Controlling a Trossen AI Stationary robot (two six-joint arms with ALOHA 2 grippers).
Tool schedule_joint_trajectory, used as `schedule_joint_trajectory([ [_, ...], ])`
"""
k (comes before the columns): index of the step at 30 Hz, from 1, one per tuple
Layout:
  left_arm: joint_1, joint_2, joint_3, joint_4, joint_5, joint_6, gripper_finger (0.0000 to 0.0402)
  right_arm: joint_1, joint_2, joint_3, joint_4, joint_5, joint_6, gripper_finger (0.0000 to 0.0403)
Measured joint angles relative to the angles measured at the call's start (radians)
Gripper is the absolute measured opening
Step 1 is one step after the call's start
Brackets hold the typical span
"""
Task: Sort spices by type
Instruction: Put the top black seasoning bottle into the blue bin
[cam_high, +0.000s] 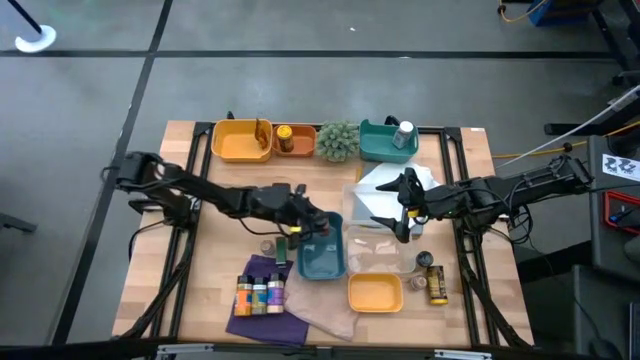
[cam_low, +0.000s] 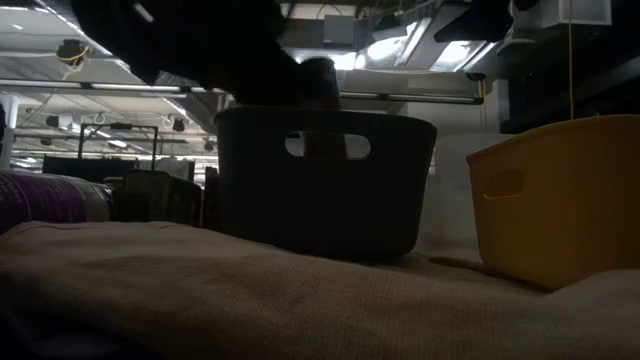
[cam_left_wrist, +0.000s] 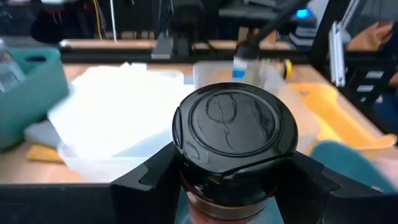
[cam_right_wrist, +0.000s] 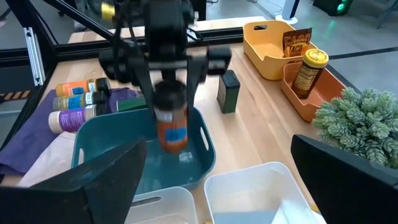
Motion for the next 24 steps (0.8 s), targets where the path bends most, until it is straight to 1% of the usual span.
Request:
schedule_joint_trajectory([
  [8, 0.000, 0.151, 0.072, 0.003, 0.000, 0.000, 0.0196, 0.000, 0.000, 0.000, -0.001, 0.000, 0.001, 0.0397],
  [12, 0.001, 0.188, 0.086, 0.003, 0.000, 0.000, 0.0197, 0.000, 0.000, -0.001, 0.000, 0.000, 0.001, 0.0397],
  [24, 0.002, 0.246, 0.087, 0.003, -0.011, 0.000, 0.0198, 0.000, 0.000, -0.002, 0.000, -0.002, 0.001, 0.0397],
])
